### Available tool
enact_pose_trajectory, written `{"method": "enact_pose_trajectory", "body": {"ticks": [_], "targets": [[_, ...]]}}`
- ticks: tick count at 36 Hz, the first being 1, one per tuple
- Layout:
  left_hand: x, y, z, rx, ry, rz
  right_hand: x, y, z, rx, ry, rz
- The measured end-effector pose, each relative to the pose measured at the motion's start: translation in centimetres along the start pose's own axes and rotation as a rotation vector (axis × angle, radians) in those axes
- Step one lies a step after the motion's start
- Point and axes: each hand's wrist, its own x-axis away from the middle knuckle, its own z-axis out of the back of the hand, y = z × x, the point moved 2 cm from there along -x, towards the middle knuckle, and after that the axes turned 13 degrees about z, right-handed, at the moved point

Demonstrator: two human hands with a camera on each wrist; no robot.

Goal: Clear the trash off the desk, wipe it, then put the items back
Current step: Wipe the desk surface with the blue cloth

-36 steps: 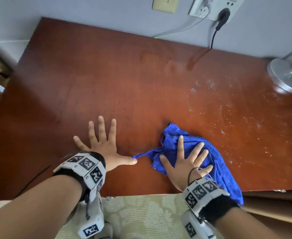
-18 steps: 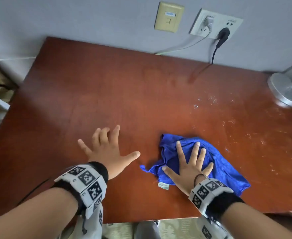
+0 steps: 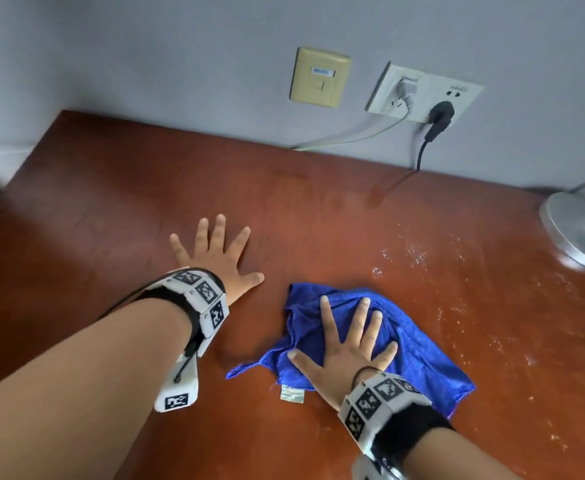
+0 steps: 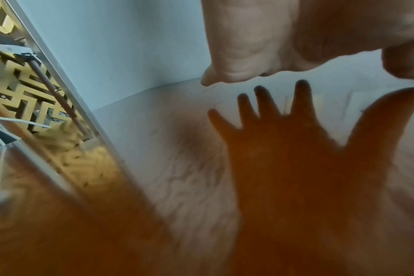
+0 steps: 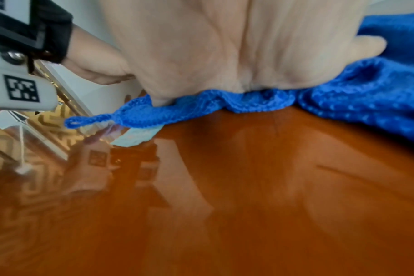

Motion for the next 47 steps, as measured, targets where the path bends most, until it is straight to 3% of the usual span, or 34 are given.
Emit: {"method": "enact_pose_trajectory", "body": {"ticks": [9, 22, 40, 47], "targets": [[-1.9, 2.0, -0.2, 0.108, -0.089, 0.064, -3.8, -0.2, 2.6, 0.024, 0.035, 0.012], [-2.1, 1.8, -0.2, 0.097, -0.146, 0.062, -8.5, -1.5, 6.2, 0.018, 0.059, -0.012], [-2.5, 1.6, 0.0, 0.046, -0.244, -0.004, -15.9, -4.3, 11.7, -0.061, 0.194, -0.213], [-2.5, 1.6, -0.2, 0.04, -0.254, -0.015, -19.2, -5.6, 16.3, -0.155, 0.217, -0.35]]}}
